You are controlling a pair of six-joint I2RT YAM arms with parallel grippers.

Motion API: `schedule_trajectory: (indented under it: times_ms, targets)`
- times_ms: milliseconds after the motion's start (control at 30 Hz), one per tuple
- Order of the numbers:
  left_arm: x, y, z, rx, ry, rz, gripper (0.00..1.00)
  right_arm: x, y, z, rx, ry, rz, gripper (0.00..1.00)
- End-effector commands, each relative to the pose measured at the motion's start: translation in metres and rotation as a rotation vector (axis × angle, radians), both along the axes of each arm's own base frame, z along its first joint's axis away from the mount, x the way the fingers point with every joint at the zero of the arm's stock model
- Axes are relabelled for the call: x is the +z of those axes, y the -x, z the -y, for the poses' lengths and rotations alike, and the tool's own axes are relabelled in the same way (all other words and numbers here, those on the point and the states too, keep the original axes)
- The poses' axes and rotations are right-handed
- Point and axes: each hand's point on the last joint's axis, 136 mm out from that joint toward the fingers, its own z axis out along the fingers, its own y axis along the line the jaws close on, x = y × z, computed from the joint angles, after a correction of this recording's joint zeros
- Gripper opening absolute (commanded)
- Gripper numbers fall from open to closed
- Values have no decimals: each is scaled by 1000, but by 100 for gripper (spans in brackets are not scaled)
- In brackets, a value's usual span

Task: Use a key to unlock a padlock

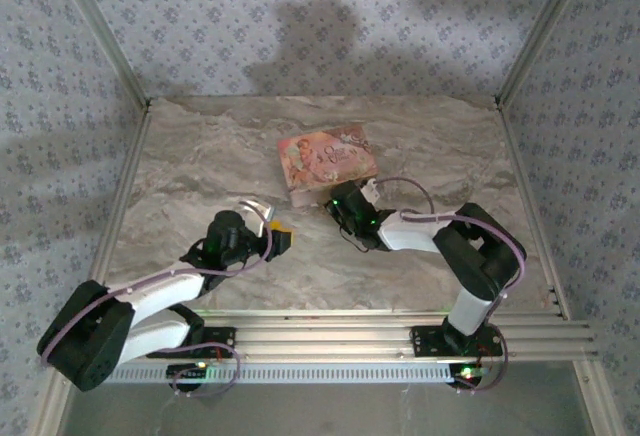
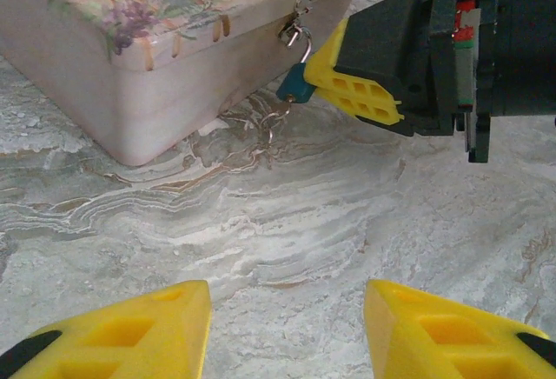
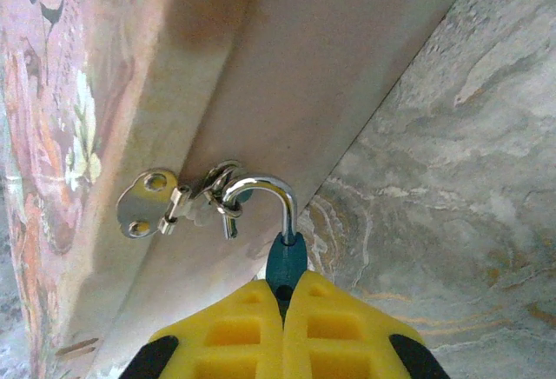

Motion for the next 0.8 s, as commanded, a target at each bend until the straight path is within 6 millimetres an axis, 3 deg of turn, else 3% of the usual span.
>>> schedule_trajectory:
  times_ms: [0,300,633,767]
  targets:
    - [-1,0,-5,6,-17,15,49,37,-19,10,-102,-4,109,0]
    - [-5,2,-9,12,-30,8,50,45,-26,6,-101,17,134,0]
    - [-7,4,-13,16,-45,6,50,16,-41,13,-41,13,39,0]
    - [-7,5,-18,30,-48,11,50,11,-36,24,-24,42,21,0]
